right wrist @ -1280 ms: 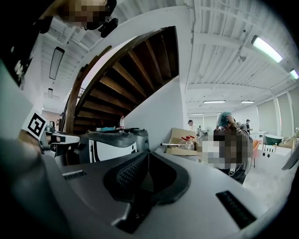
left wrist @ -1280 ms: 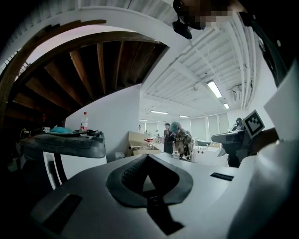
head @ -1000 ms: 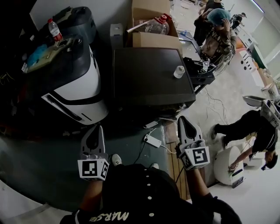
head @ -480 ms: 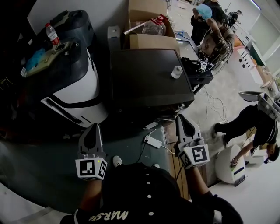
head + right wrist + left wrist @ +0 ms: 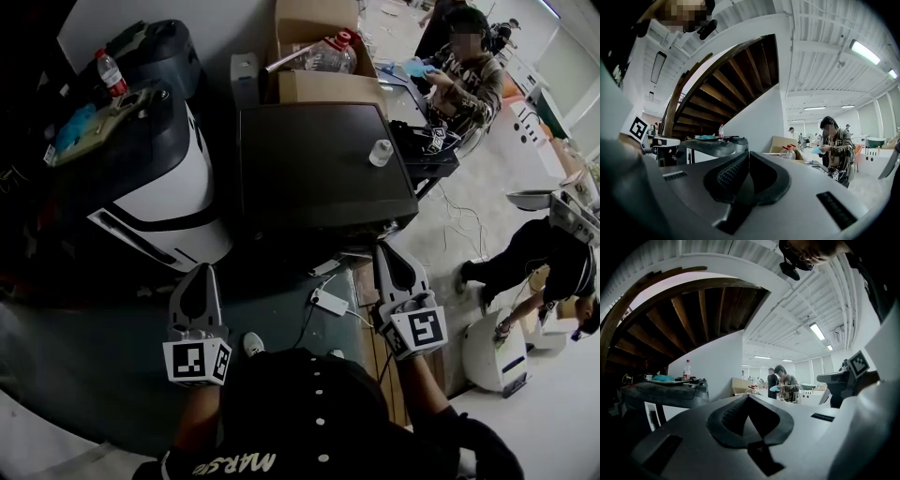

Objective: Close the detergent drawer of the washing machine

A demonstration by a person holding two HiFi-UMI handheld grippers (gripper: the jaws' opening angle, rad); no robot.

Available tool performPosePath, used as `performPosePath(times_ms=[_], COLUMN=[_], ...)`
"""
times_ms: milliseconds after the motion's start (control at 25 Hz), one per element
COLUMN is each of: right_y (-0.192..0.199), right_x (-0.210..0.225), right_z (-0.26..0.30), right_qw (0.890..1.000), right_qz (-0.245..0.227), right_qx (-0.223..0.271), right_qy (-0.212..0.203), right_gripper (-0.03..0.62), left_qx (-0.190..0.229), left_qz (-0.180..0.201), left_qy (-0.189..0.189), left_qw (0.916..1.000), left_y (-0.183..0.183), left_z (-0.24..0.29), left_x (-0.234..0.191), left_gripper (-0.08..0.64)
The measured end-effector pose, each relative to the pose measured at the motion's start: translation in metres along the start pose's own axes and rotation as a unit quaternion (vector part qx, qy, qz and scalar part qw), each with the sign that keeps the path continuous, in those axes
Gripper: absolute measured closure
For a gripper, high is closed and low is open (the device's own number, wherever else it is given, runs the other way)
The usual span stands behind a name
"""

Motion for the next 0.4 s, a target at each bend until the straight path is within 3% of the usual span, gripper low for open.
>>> performPosePath(times_ms=[400], right_y=[0.001], right_x=[0.0], right_z=[0.002], right_qw=[1.0], right_qz=[0.009], right_qx=[0.005], right_qy=[-0.009], right_gripper=[0.56], left_qx=[0.002], left_qz=[0.039], left_qy=[0.007], left_qw=[0.9992], left_y=[-0.001], left_z=[-0.001], left_x=[0.011], left_gripper=[0.558])
Point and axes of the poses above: the fingertips, and each gripper's own axes: z forward along the fingers, x to its right, y out of its underside, the point moved 8 cm from there along -z, backward along the fingers
